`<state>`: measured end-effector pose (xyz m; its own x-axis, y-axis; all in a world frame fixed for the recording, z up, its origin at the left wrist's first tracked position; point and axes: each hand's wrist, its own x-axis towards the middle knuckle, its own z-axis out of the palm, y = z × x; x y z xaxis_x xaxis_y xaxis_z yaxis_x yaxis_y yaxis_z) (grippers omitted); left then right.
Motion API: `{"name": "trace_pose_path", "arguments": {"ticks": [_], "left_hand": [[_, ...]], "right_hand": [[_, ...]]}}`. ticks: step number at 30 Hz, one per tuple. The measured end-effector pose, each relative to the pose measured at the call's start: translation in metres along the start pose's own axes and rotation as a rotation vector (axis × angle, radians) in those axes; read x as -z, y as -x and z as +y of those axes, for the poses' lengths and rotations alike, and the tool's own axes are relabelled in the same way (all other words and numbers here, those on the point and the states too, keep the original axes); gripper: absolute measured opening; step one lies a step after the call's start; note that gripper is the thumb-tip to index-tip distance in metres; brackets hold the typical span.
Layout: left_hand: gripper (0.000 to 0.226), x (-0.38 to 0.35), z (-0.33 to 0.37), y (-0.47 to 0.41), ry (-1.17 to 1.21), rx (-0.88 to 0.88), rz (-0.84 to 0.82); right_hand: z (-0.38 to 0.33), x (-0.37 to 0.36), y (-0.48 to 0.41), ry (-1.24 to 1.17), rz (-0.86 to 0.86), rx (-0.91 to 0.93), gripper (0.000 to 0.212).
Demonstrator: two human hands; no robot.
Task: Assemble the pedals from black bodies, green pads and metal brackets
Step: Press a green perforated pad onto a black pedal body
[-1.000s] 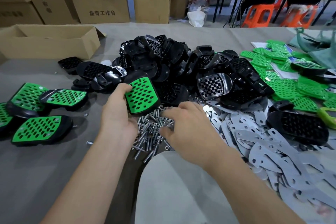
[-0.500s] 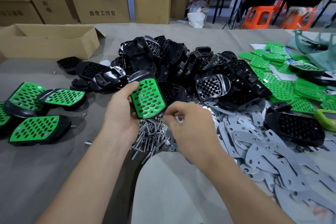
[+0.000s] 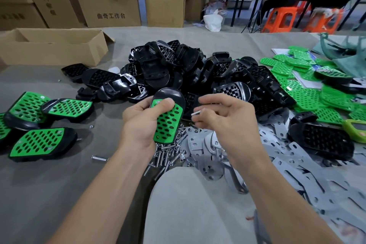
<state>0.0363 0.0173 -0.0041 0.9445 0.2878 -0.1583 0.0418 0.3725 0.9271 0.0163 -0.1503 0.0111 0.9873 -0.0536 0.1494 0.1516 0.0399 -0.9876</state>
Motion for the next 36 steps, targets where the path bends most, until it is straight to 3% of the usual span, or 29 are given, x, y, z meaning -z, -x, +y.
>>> {"name": "trace_pose_path", "arguments": {"ticks": [4, 8, 17, 30, 32, 35, 36], "left_hand": [[0.014, -0.003, -0.005, 0.003, -0.042, -0.096, 0.052], [0.011, -0.007, -0.011, 0.005, -0.101, -0.084, 0.032], [0.003, -0.013, -0.017, 0.008, -0.171, -0.131, -0.002], [0.029, -0.017, -0.014, 0.023, -0.340, -0.501, -0.074], [0.030, -0.016, -0.013, 0.024, -0.355, -0.529, -0.080], [0.030, -0.015, -0.013, 0.024, -0.382, -0.568, -0.075], [0.028, -0.015, -0.013, 0.024, -0.388, -0.574, -0.070]], "right_hand": [[-0.004, -0.004, 0.003, -0.079, 0.005, 0.030, 0.017], [-0.004, -0.005, 0.005, 0.080, 0.066, 0.097, 0.012], [0.000, -0.008, 0.006, 0.221, 0.042, 0.053, 0.017], [0.005, -0.016, 0.005, 0.612, 0.275, 0.277, 0.015], [0.006, -0.015, 0.004, 0.505, 0.217, 0.198, 0.015], [0.000, -0.008, 0.000, 0.052, 0.112, -0.047, 0.017], [-0.001, -0.006, -0.001, 0.009, 0.106, -0.065, 0.018]]}}
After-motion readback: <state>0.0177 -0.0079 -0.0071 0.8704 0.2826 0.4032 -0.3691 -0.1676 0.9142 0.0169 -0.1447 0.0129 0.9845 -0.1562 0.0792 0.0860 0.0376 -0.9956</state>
